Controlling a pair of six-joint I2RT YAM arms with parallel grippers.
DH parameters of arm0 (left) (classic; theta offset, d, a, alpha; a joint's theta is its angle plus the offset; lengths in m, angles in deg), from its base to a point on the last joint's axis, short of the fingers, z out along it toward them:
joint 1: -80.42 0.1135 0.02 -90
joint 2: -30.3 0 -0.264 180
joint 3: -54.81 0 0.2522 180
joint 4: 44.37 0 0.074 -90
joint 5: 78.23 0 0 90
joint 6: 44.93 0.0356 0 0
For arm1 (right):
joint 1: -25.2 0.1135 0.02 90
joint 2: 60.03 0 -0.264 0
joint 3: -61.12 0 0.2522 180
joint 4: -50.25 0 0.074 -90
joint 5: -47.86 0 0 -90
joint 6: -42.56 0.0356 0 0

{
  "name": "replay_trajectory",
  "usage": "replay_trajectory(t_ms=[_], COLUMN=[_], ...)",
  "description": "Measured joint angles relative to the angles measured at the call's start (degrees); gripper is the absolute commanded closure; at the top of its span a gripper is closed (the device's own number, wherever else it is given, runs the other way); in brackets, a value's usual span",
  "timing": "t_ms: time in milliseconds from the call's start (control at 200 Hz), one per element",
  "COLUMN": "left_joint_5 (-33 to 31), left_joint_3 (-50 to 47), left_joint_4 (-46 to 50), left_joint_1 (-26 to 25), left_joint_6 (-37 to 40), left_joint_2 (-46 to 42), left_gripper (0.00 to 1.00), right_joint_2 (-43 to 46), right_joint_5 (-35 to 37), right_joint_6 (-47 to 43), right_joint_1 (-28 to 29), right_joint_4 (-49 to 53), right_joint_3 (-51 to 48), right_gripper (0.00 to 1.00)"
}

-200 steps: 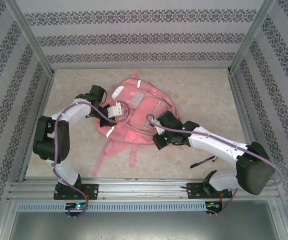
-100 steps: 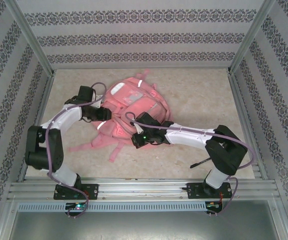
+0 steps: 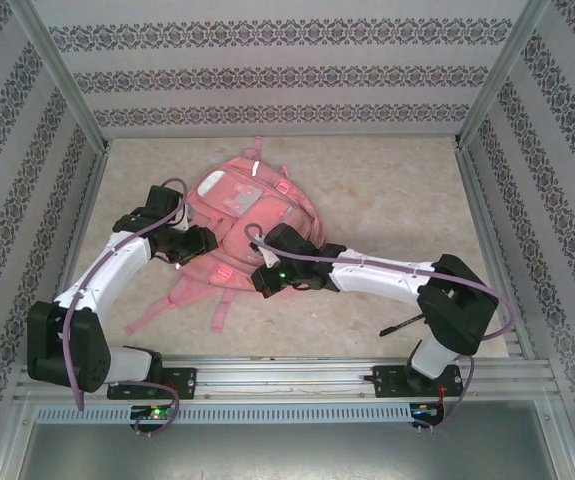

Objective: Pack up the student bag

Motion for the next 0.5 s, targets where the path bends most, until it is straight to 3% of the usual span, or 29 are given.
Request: replay_trajectory(t_ms=[185,430,465,500], left_joint_5=[1.55,-5.42,-6.05,-6.8], left_joint_3=[-7.76,-9.35,-9.97,-10.58], left_joint_4=[-2.86,-8.7,-9.16,-9.68], left_joint_1=[-2.97,-4.44,-4.55,-4.68], left_joint_6=[-11.93,-21.92,-22.97,-23.87], left_joint_2=[-6.21,-6.32,-6.1,-5.6], left_gripper=[0.55,0.57,0.61,0.74], right_joint_2=[0.33,-3.87,-4.61,-5.33], right_joint_5=[-0.24,-0.55,-0.44,-0.35], right_joint_6=[-0.63,-0.83,-0.83,-0.83], right_joint_1=[0.46,4.66,5.2,5.62], right_joint_4=[0.52,0.94,1.01,1.05], right_joint_3=[1.22,6.14,6.73,7.17], right_gripper=[1.0,1.0,1.0,1.0])
